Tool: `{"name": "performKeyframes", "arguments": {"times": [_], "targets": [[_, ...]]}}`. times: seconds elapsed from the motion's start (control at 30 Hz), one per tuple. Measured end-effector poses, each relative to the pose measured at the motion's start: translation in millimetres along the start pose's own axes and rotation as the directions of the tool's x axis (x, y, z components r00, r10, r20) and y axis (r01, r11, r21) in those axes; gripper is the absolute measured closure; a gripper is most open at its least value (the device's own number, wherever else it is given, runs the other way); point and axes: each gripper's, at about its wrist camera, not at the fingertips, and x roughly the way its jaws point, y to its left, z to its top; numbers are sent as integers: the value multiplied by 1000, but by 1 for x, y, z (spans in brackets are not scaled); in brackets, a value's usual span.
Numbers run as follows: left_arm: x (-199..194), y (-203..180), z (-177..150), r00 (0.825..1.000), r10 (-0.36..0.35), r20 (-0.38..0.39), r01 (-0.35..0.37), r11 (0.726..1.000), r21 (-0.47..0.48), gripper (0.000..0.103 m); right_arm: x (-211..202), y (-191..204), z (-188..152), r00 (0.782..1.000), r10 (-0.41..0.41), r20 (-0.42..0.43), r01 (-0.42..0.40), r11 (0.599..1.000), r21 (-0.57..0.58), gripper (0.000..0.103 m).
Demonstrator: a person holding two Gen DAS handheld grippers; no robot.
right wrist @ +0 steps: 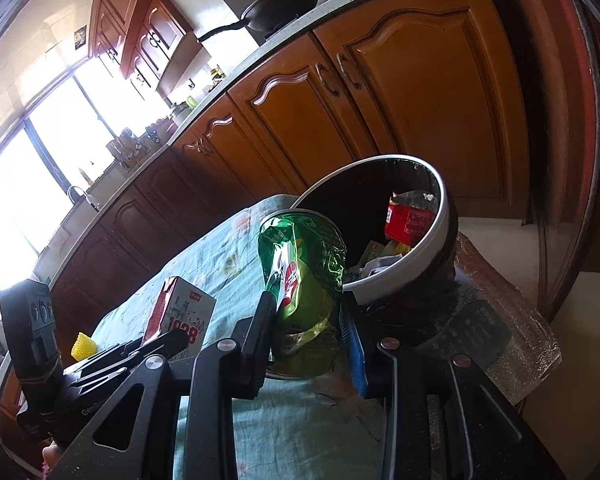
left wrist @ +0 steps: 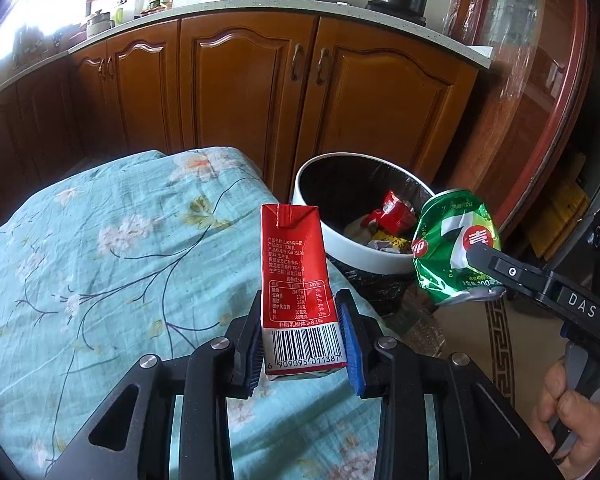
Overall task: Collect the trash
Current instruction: 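Carry the green can and red milk carton over the bin opening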
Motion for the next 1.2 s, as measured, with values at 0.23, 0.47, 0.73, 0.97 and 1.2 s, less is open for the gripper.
{"name": "performKeyframes", "arguments": {"times": [0.23, 0.47, 0.73, 0.97, 1.2], "targets": [[11, -12, 15, 1000, -8, 12, 8, 1000, 22, 71, -1, -14, 14, 999, -34, 23, 34, 999, -5, 70], [25, -24, 29, 1000, -14, 19, 14, 999, 43, 71, 1, -17, 30, 998, -53, 46, 54, 998, -20, 70], [46, -32, 45, 1000, -9, 21, 8, 998, 57, 71, 9, -21, 50, 995, -72, 62, 75, 996, -44, 70], [67, -37, 57, 1000, 9, 15, -10, 998, 61, 71, 21, -22, 63, 994, -92, 58, 96, 993, -73, 70], [89, -42, 67, 1000, 22, 3, -22, 998, 61, 71, 32, -27, 67, 993, -113, 39, 116, 990, -84, 70]]}}
